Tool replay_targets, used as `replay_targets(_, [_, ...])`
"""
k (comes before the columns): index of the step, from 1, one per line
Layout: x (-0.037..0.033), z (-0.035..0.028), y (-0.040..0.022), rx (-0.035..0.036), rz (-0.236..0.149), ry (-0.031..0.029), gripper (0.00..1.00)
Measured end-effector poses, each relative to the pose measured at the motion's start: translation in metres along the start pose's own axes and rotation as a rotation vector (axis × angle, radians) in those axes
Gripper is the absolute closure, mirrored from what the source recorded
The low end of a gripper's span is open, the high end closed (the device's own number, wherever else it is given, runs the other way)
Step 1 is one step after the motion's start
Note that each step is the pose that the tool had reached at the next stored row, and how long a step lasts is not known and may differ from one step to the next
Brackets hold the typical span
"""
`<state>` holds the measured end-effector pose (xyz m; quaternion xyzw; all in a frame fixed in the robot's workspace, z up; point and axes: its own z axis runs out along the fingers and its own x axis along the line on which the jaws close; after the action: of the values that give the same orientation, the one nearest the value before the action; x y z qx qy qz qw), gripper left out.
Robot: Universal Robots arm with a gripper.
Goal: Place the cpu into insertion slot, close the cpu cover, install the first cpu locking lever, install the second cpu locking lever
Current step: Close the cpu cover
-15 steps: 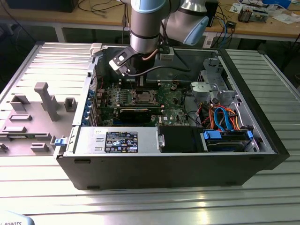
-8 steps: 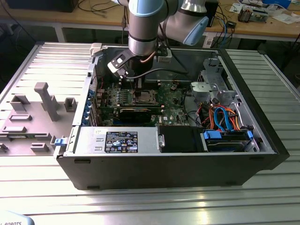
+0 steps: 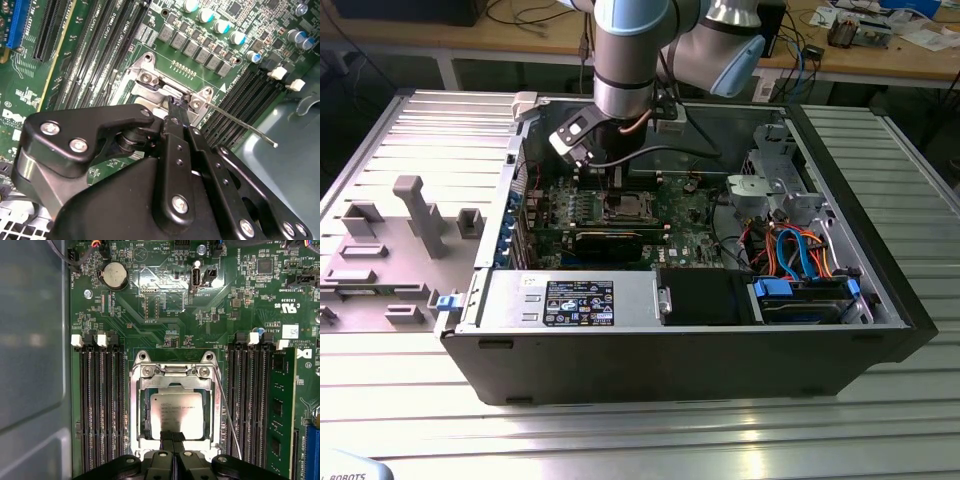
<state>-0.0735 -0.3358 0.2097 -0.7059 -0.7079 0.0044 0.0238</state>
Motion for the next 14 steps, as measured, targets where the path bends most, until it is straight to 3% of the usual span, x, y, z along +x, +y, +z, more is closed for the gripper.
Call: replay_targets(14, [0.0, -0.0002, -0.0019, 0.0002, -0.004, -0.0003, 0.89])
